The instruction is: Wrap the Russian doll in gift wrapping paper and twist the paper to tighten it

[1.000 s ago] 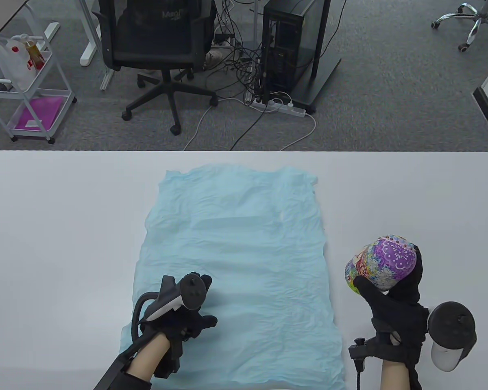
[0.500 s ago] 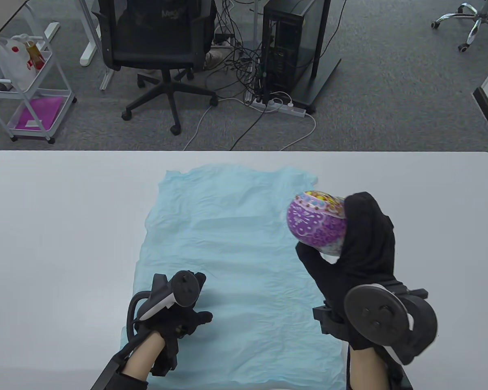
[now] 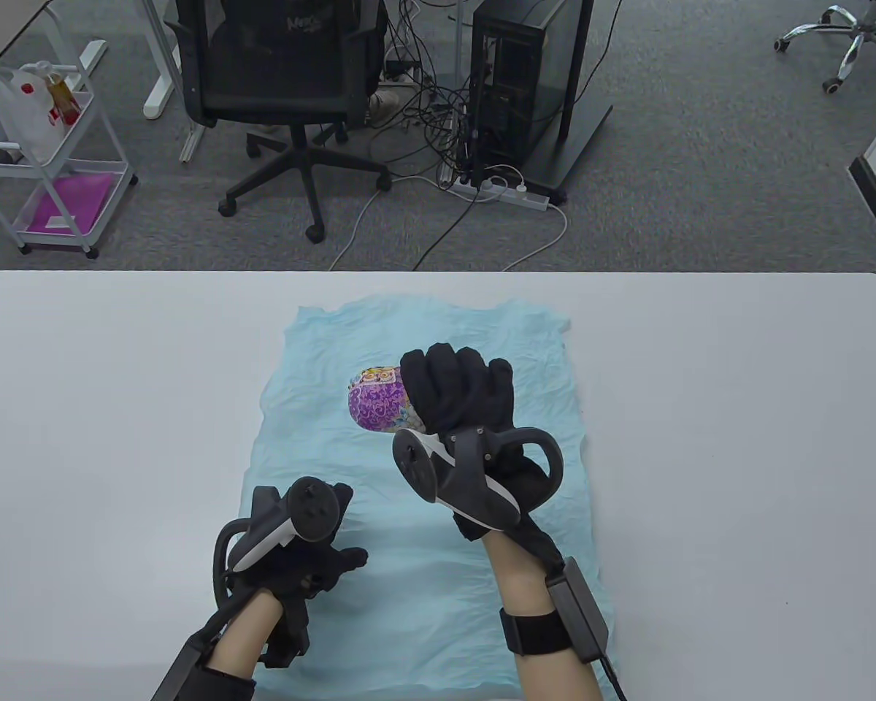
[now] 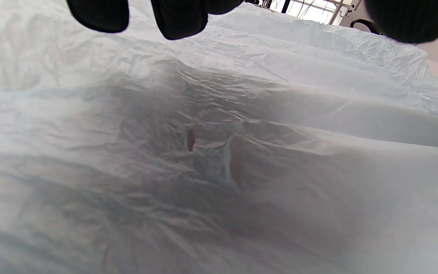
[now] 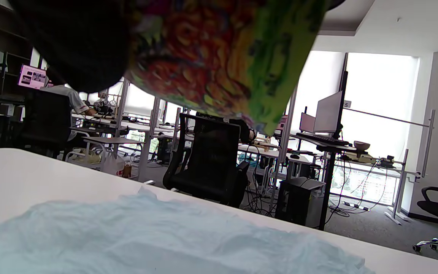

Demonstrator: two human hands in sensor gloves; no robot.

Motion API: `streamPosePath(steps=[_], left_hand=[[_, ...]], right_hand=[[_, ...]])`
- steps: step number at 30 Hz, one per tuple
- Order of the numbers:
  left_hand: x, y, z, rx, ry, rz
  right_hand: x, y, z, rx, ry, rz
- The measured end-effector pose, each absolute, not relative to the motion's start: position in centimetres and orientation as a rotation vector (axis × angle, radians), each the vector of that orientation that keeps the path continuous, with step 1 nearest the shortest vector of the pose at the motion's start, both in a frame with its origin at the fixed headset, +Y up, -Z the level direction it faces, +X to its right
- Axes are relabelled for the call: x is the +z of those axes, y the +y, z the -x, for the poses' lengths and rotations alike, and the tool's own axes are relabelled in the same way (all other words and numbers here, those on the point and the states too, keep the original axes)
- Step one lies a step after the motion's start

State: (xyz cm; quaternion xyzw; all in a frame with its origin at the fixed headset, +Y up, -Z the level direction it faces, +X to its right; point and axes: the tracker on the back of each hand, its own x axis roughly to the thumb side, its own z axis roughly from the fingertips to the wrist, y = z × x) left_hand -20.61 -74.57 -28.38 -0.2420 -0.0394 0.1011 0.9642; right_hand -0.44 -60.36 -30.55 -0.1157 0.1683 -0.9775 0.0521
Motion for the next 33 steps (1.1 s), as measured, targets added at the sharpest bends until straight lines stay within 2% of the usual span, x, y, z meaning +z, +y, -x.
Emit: streamPosePath(steps=[3,7,14,24,33], left_hand=[[-28.5,-74.6,20.8,0.211,-0.071,0.490],[-28.6,-74.7,21.0,0.213,-0.063,0.493],[-28.6,-74.6,21.0,0.212,-0.062,0.497],[-28.7,-74.6,21.0,0.215,-0.076,0.491],[-28.7,-74.5,21.0,0.215,-0.080,0.493]], right_hand=[[-31.5,-63.7,1.1,-2.947,0.406,0.385],[-32.5,-66.6,1.7,-2.942,0.280,0.402],[-34.0,-70.2,2.6,-2.908,0.085,0.392],[-35.7,-73.1,3.6,-2.862,-0.079,0.326],[-35.9,-73.7,4.0,-2.854,-0.141,0.326]])
